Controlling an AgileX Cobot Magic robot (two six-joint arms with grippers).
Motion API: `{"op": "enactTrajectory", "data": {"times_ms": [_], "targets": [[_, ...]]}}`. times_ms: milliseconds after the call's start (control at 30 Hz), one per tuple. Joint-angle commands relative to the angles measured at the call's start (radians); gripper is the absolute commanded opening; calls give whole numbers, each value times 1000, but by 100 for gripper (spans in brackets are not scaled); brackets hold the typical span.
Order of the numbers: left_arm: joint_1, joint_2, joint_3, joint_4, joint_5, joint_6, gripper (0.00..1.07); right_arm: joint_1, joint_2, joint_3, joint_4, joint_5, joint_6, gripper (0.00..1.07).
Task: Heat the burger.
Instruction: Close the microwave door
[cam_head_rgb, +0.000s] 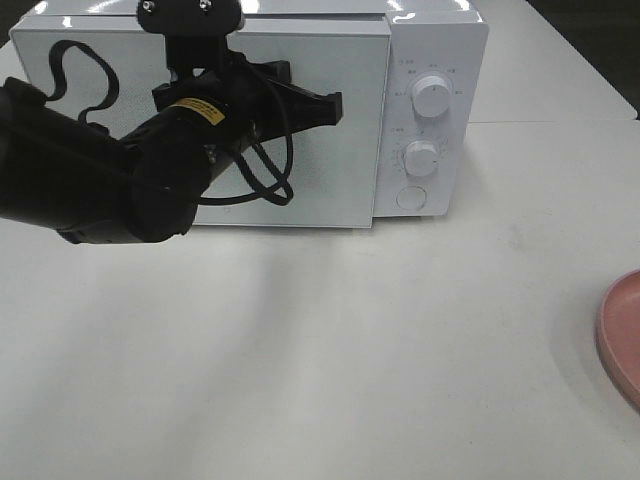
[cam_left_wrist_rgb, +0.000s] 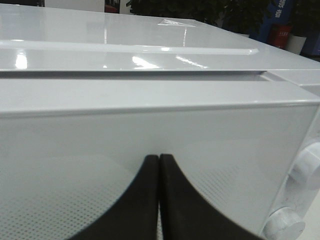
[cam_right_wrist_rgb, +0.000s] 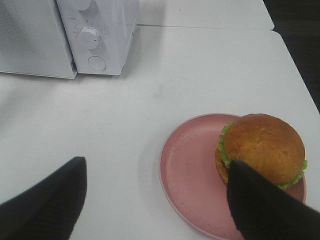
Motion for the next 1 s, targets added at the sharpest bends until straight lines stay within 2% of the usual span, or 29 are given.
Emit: {"op": "enactTrajectory", "data": {"times_ms": [33, 200, 567, 633, 733, 800, 1000], "targets": [[5, 14, -35, -30, 8, 2, 0, -4, -27, 3, -4, -3, -6, 75], [51, 37, -99, -21, 53, 3, 0, -4, -27, 3, -4, -3, -6, 75], [81, 33, -115, -12, 62, 33, 0, -4, -27, 3, -4, -3, -6, 75], [53, -1, -114, -14, 132, 84, 0, -4, -27, 3, -4, -3, -6, 75], [45, -15, -112, -14, 158, 104, 0, -4, -27, 3, -4, -3, -6, 75], [17, -74, -71, -14, 268, 180, 0, -4, -27, 3, -4, -3, -6, 75], [1, -170, 14, -14, 423, 196, 2, -4, -27, 3, -4, -3, -6, 75]]}}
